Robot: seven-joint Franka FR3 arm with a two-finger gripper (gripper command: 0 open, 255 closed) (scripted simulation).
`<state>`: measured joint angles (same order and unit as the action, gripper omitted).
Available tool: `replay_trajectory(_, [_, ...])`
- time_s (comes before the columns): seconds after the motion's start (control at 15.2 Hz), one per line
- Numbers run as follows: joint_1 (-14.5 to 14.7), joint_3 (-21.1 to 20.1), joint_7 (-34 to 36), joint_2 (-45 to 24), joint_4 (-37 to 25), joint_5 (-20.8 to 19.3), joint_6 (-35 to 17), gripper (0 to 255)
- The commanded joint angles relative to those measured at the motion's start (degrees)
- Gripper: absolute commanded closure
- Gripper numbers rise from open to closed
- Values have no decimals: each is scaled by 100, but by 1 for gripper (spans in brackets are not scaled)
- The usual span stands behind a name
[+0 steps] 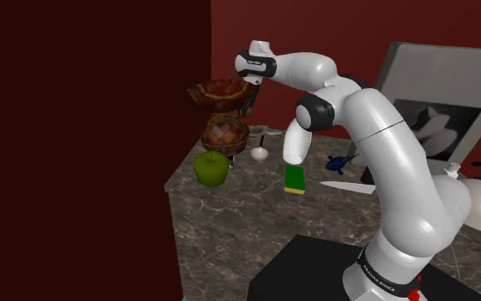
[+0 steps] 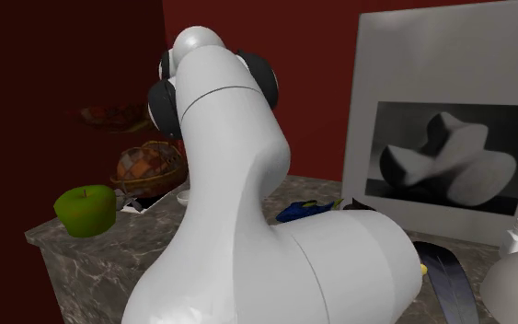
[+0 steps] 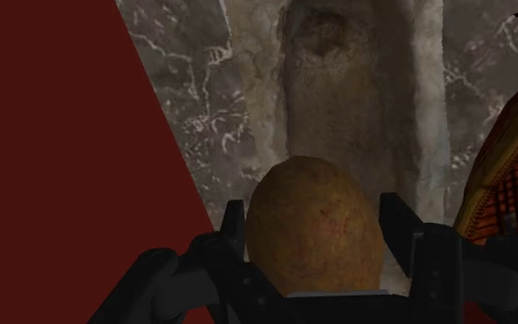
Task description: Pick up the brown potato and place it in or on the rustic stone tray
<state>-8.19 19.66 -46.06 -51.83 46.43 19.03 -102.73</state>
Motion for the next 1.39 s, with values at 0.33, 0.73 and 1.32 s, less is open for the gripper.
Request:
replay_trajectory(0.33, [263,-99,-43,149,647,-19,-291,255])
replay_trajectory(0.73, [189,-117,-28,78,393,-23,-121,0])
replay_trajectory(1.32, [142,-93,42,217,21,-66,378,0])
